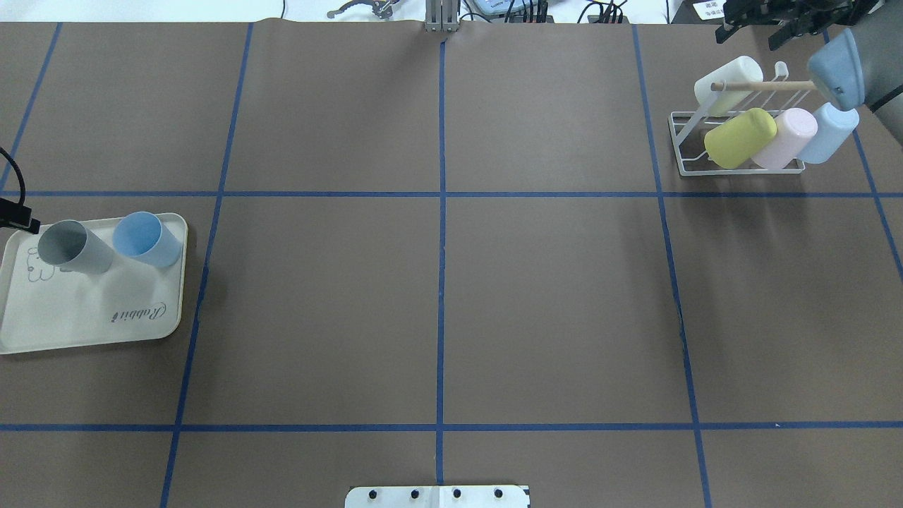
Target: Transfer IKEA cup to right arm and place on rack
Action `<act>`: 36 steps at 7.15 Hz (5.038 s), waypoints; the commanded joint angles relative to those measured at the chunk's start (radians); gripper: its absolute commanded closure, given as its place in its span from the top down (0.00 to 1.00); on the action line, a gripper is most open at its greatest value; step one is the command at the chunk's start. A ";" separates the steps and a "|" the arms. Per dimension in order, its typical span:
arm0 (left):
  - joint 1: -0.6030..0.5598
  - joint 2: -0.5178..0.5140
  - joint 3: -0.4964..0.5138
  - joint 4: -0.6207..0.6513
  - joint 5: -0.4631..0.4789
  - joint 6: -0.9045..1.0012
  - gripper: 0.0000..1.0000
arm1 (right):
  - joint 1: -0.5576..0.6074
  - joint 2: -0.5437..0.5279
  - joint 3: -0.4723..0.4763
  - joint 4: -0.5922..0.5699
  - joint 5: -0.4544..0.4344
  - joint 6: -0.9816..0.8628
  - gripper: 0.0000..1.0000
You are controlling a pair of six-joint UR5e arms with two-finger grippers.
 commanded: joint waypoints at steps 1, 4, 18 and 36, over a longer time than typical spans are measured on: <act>0.036 0.004 -0.002 0.002 0.006 -0.012 0.87 | 0.004 -0.131 0.165 -0.001 0.031 0.024 0.99; 0.080 -0.005 0.007 0.002 0.008 -0.027 0.70 | 0.001 -0.213 0.296 0.001 0.040 0.107 0.99; -0.096 -0.145 -0.271 -0.089 -0.216 -0.636 0.00 | -0.173 -0.210 0.508 0.109 -0.015 0.550 0.99; 0.593 -0.555 0.090 -1.474 0.483 -1.978 0.00 | -0.605 0.018 0.263 1.420 -0.420 1.457 0.98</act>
